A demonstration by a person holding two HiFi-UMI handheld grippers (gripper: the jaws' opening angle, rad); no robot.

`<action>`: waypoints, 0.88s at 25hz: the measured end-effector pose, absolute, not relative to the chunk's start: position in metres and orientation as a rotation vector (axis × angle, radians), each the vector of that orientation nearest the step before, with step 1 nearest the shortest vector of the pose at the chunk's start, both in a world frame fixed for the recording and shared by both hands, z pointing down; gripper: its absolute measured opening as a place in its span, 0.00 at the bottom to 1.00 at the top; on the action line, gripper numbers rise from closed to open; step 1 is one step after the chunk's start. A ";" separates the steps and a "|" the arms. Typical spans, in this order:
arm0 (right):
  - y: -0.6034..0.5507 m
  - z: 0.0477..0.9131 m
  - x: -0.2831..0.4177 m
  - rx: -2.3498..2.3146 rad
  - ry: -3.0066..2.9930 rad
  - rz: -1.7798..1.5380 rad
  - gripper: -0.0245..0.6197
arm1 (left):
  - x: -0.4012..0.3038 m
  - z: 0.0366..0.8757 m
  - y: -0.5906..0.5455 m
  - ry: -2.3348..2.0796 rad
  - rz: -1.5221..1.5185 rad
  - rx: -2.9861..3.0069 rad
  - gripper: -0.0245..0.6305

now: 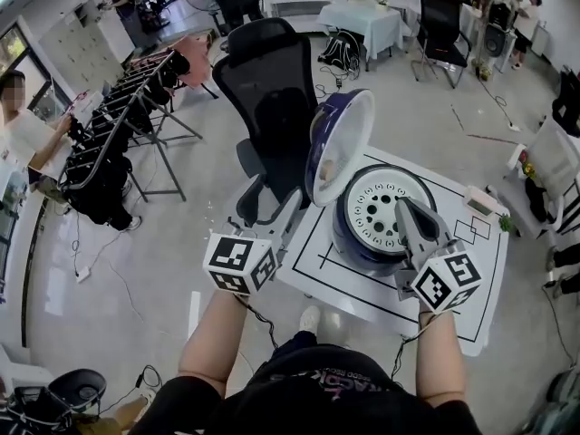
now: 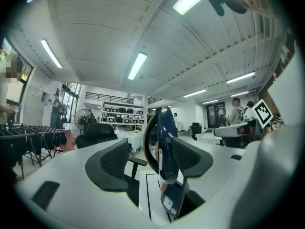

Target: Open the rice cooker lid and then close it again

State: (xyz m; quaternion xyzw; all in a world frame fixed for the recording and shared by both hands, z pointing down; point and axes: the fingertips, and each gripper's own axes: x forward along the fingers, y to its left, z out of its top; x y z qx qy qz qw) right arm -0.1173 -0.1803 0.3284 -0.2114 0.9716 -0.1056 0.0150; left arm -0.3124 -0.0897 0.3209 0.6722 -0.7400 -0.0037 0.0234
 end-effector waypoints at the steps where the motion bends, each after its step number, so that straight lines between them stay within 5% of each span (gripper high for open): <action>1: -0.183 0.329 -0.120 -0.661 3.022 -0.330 0.04 | -0.316 0.321 -0.093 -2.290 -0.009 2.079 0.47; 22: -0.243 0.331 -0.152 -0.877 2.975 -0.310 0.04 | -0.358 0.344 -0.208 -2.101 0.039 2.226 0.47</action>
